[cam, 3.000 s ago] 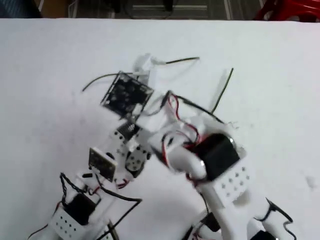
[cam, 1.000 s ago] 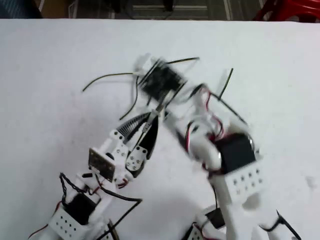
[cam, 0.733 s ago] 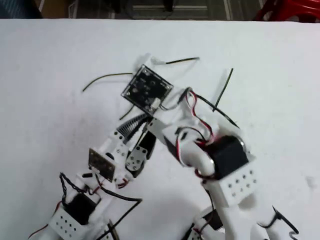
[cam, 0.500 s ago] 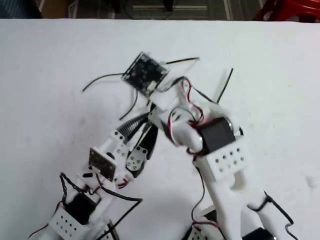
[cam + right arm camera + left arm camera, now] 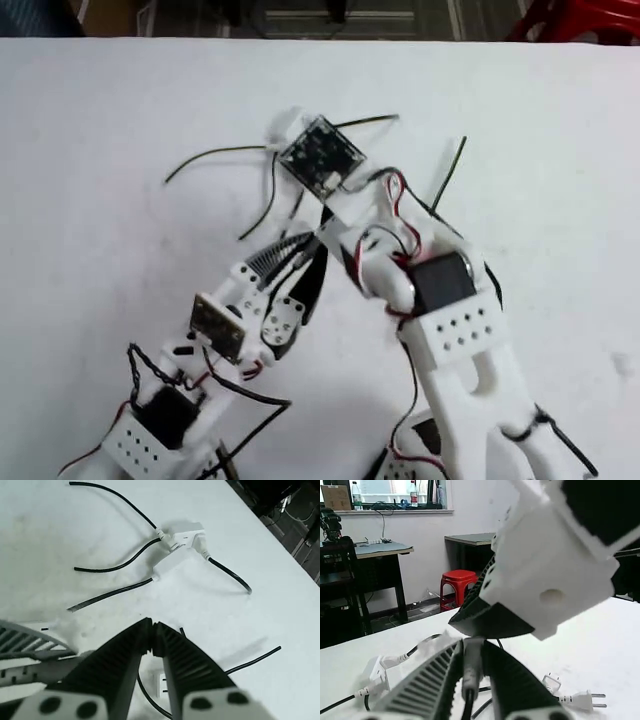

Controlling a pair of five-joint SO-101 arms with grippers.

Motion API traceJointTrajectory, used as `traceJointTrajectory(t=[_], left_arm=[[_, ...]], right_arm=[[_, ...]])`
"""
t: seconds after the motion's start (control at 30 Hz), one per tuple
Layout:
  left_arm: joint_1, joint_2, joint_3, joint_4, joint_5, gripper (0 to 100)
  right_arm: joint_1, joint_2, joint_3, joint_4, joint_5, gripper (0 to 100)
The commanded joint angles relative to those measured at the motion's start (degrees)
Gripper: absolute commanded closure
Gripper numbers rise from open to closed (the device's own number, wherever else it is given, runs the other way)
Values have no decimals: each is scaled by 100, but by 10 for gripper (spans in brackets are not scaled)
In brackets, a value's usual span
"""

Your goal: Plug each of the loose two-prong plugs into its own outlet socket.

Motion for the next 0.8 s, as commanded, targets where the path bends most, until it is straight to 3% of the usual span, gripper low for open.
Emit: traceJointTrajectory(t=[0.0,0.23,0.4,0.63,0.77], left_arm=[[-4,-92,-18,-62,18,976],[-242,-92,-18,-53,35,976],[-505,-84,-18,35,35,976],[-734,-75,-105,369,35,976],[-971,-66,-554,976,35,976]], right_arm=[[127,-312,273,4,44,978],[180,-892,-642,673,290,978],[752,-945,-1451,1464,273,978],[1974,-989,-589,2158,264,978],[2677,-989,545,2141,246,978]])
